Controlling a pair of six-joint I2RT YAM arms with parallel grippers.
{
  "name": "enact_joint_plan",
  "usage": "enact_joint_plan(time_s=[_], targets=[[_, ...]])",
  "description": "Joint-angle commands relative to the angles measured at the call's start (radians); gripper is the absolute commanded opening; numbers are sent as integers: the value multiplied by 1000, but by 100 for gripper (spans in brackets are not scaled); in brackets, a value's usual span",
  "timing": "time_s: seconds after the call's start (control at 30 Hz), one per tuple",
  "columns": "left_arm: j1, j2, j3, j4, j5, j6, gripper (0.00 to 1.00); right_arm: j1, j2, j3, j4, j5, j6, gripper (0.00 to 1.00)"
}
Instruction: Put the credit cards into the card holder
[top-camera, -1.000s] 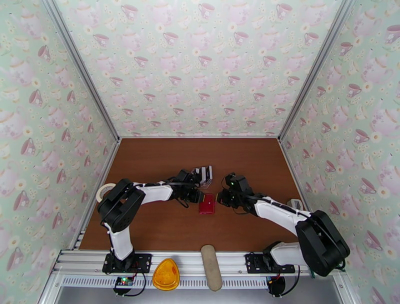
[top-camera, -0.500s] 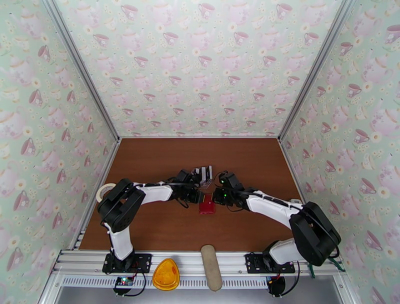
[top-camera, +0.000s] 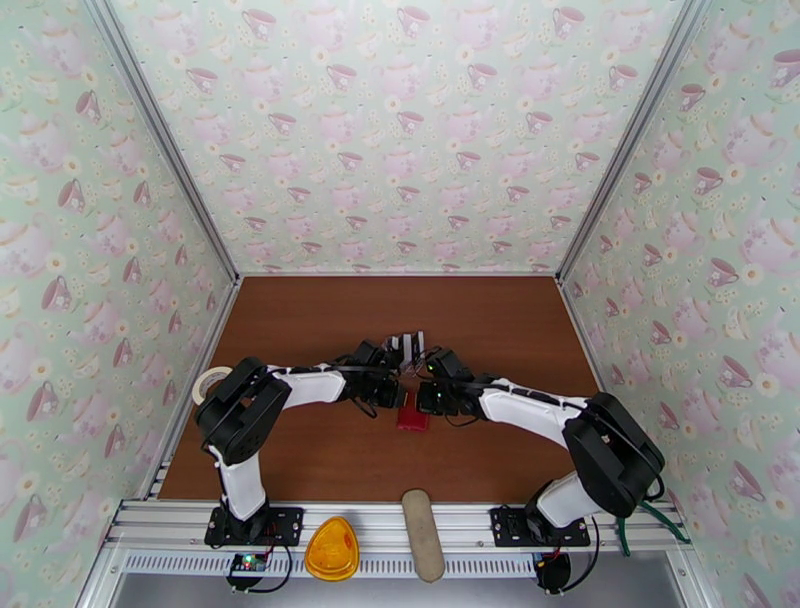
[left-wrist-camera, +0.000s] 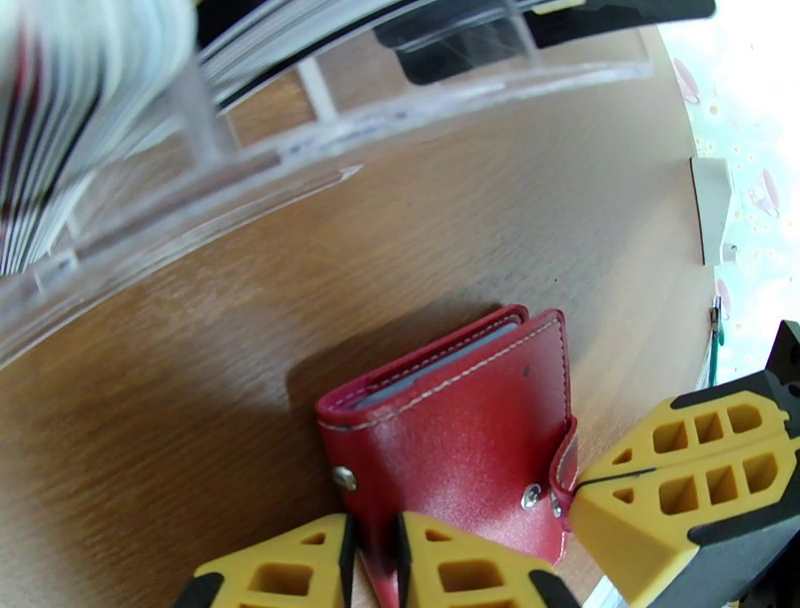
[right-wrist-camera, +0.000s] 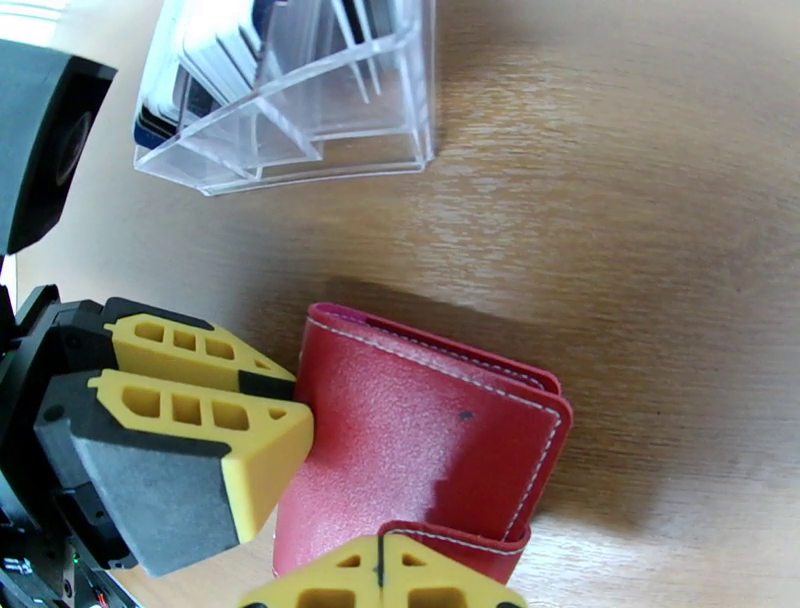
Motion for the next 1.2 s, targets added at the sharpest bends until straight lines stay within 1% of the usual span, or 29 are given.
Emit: enact_joint_plan(time_s=[0.0,0.27,0.73,1.0,1.17], targets=[[-12,40,-15,-65,13,-1,22,5,-11,24,-38,22,-25,0],[-11,40,-14,-63,16,-2,23,6,4,17,-14,-12,-26,0],[-12,42,-14,-62,19,-2,23,9,46,28,14,-29,-18,0],[-11,45,-15,-62,20,-2,23,27,64,28,19,-28,-10,0],[-11,41,-14,-64,16,-2,23,33,51,-4,9,-9,0,0]])
